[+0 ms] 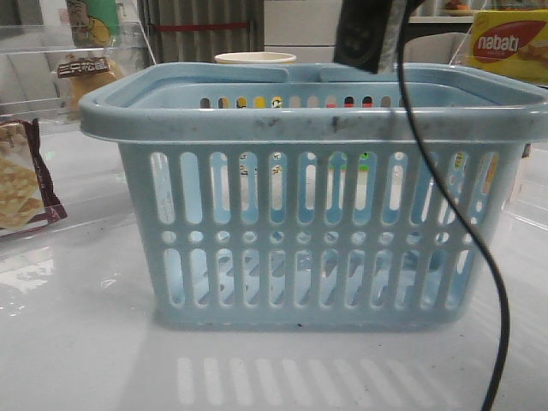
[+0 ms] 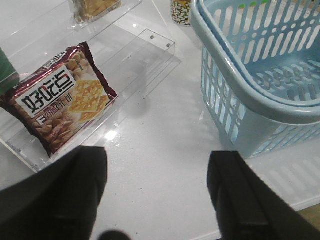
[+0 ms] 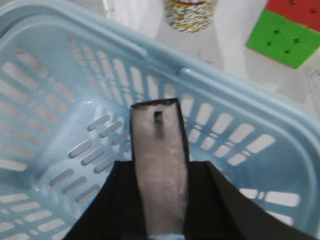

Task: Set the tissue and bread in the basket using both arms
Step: 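Carry the tissue pack over the blue basket and open the right gripper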

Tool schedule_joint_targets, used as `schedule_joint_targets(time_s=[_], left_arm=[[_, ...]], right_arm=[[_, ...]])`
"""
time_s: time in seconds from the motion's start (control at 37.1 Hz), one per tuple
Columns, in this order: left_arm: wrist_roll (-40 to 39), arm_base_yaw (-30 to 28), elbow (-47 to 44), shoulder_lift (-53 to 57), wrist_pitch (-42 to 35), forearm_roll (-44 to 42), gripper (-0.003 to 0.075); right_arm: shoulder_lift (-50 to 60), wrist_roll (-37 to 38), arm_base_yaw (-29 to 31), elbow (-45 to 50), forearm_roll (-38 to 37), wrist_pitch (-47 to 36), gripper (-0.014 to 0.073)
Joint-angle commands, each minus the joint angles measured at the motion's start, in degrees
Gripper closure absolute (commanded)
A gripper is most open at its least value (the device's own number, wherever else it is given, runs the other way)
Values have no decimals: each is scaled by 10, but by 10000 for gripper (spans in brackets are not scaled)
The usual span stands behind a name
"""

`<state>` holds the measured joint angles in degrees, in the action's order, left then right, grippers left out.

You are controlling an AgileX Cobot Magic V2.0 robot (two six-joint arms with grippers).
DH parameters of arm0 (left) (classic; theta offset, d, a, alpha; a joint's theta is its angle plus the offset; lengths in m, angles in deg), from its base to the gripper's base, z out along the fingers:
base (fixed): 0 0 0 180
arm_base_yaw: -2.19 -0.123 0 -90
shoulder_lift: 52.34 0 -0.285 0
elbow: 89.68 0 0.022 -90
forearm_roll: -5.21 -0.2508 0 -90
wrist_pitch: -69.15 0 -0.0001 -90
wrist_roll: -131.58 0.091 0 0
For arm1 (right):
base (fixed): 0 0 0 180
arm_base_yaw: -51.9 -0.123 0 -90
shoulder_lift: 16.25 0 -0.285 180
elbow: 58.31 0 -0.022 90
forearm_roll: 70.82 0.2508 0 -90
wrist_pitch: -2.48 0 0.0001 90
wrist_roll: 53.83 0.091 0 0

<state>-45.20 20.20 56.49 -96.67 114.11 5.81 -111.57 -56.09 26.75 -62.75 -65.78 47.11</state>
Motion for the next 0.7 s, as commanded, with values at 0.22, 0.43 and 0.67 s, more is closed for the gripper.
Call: schedule_joint_targets(time_s=[0.22,0.43,0.67], left_arm=[[2,5,17,-3,-44,3,232],[2,5,17,-3,-44,3,232],[2,5,17,-3,-44,3,232]], right_arm=[[-13,-1,-24,-10,-2,-53,67],[30,-5,-24,-5,-21,-55,22],[148,-9,-24,75,-50,-68,22]])
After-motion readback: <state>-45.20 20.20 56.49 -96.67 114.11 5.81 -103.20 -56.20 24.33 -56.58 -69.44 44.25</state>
